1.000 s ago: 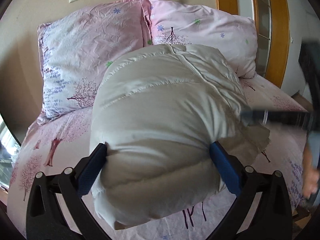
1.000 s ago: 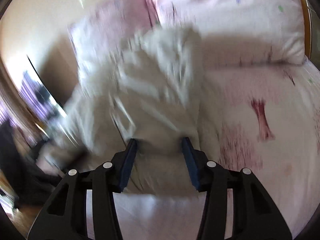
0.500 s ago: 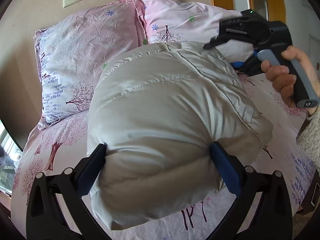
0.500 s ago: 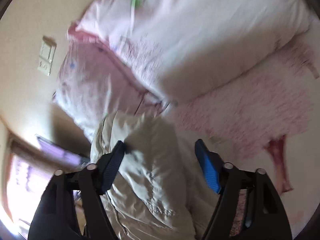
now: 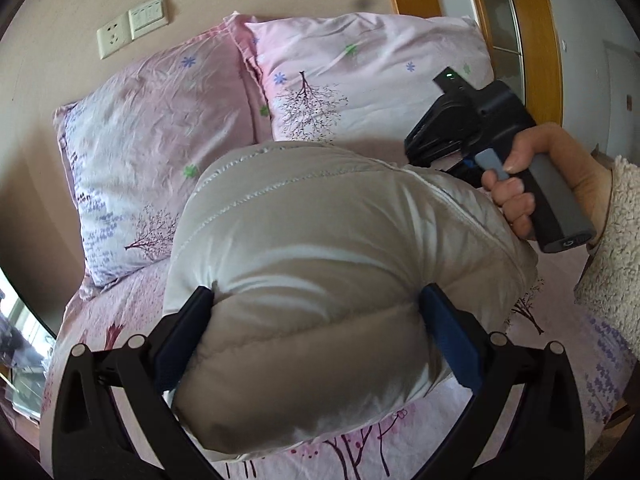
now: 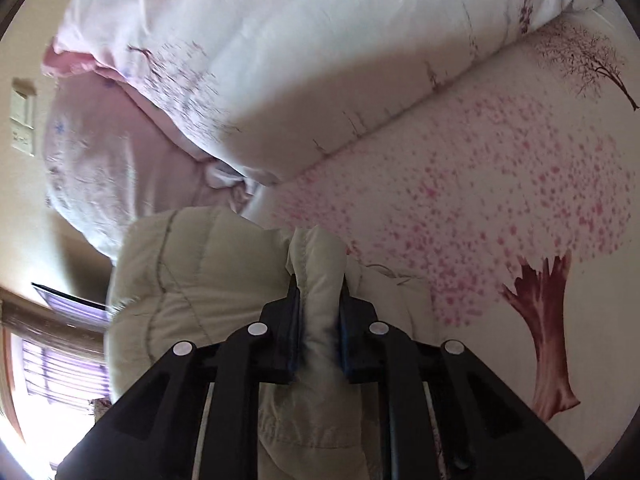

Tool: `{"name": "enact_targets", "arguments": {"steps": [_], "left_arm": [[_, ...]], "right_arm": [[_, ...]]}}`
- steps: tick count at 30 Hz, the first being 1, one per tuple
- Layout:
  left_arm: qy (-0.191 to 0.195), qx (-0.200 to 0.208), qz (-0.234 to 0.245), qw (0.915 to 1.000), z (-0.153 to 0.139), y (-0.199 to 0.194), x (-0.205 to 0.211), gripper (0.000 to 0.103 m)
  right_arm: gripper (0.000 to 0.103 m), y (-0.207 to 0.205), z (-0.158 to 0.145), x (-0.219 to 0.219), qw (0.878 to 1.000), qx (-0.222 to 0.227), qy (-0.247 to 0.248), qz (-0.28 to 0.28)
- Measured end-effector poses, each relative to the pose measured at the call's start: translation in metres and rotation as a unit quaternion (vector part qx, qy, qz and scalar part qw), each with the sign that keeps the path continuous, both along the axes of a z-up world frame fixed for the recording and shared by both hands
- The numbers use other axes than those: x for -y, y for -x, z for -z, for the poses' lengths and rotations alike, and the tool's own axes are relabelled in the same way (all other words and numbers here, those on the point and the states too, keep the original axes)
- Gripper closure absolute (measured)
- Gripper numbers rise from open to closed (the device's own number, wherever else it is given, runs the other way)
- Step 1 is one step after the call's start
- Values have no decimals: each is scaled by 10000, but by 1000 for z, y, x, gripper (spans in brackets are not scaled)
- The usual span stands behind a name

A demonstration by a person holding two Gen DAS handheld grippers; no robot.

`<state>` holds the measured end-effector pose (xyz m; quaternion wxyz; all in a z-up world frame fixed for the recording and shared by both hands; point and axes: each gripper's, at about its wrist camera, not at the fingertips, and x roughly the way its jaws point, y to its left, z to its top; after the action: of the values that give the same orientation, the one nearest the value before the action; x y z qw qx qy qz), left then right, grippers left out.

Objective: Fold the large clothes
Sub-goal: 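Press the rolled bundle down onto the bed and open both tools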

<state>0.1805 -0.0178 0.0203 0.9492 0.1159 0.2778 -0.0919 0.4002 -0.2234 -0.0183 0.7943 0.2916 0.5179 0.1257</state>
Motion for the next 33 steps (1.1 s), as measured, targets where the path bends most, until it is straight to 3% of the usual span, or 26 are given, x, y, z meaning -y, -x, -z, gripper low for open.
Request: {"name": "enact_targets", "arguments": {"steps": [5,7,11,13,15,17,22,25,29,30,31,33], "left_arm": [[-76,-50,11,10000,5,-2,0,2],[-62,-78,15,9999,7,-1,-3,2],[-1,-116,13,9999,7,-1,-5,2],[-11,-105,6,9999,8,-1,-4,2],[-8,-100,-3,9999,8,0,-5,2],[-9,-94,-12,10000,8,-1,-5,2],[-53,8,51,10000,3,4,-5,2],[677,11,112,9976,-13,15,-30,2],[1646,25,-184,9862,-28,41,-76,2],[1764,11,-282,9839,-28,47,-85,2],[1873,16,-451,9813,-27,54,-97,2],[1954,-12,-652,9786,-24,63,-110,2]], "right_arm": [[77,11,-11,-1,9992,300,265,-52],[54,37,-32,4,9958,718,564,88],[52,102,-70,0,9823,1680,817,-146],[52,127,-73,-8,9797,1834,689,-432],[52,141,-68,-14,9798,1794,579,-674],[54,140,-48,-24,9829,1470,705,-862],[54,122,-10,-25,9910,1023,453,-730],[53,119,-9,-19,9928,947,268,-680],[51,133,-20,-3,9938,1003,143,-454],[42,144,-28,-2,9920,1158,344,-372],[27,154,-33,-7,9896,1286,577,-285],[17,172,-44,-9,9816,1605,1029,-123]]}}
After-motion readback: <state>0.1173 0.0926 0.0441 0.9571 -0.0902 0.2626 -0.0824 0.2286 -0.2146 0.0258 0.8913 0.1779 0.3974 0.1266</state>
